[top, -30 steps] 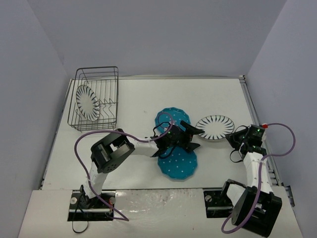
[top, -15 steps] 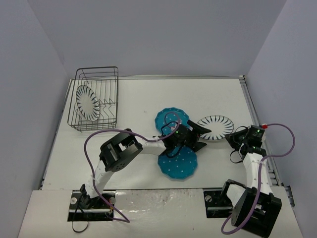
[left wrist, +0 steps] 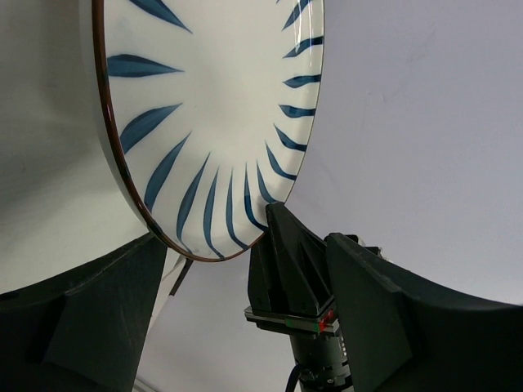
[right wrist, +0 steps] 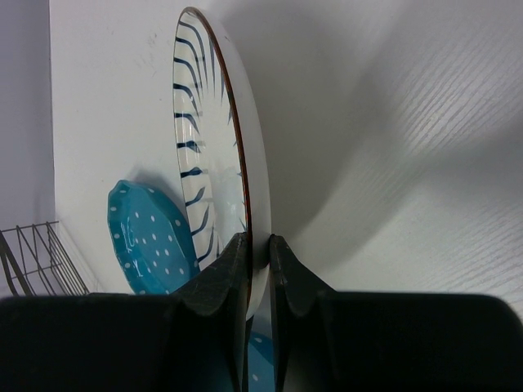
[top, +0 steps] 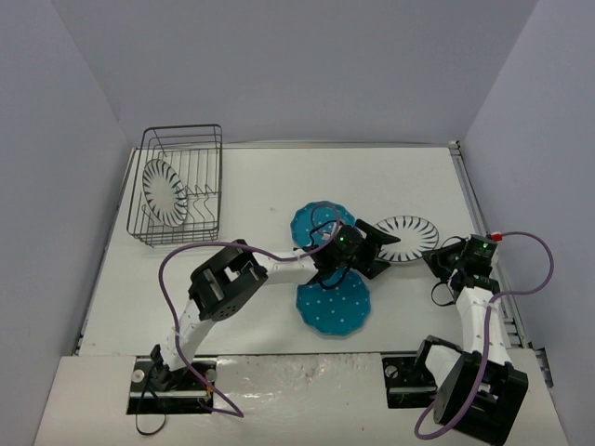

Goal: Load the plates into the dish rack

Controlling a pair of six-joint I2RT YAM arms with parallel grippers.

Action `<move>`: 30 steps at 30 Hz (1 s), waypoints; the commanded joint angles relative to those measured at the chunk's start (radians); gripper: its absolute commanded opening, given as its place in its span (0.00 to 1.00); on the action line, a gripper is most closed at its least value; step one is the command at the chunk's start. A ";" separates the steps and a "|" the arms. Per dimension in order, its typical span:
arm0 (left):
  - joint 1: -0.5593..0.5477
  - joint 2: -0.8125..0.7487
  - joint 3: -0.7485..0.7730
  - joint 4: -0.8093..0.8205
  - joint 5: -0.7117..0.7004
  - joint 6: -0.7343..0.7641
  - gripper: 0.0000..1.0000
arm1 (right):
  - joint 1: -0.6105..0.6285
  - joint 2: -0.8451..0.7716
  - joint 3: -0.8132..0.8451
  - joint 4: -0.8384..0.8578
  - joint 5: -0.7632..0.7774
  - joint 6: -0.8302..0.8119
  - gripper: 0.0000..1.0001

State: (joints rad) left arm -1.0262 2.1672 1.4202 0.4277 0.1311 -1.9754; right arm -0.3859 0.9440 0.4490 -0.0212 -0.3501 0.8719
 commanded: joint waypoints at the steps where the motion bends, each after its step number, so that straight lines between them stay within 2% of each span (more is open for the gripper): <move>1: -0.019 -0.008 0.076 -0.026 -0.013 0.004 0.74 | -0.005 -0.044 0.014 0.146 -0.084 0.043 0.00; 11: -0.029 0.022 0.083 -0.021 -0.021 0.000 0.74 | -0.005 -0.048 0.005 0.150 -0.098 0.044 0.00; 30: -0.030 0.096 0.194 -0.072 -0.057 0.014 0.65 | -0.005 -0.078 -0.017 0.148 -0.118 0.052 0.00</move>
State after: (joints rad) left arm -1.0481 2.2816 1.5436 0.3357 0.0979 -1.9736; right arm -0.3859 0.9005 0.4053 -0.0105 -0.3901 0.8902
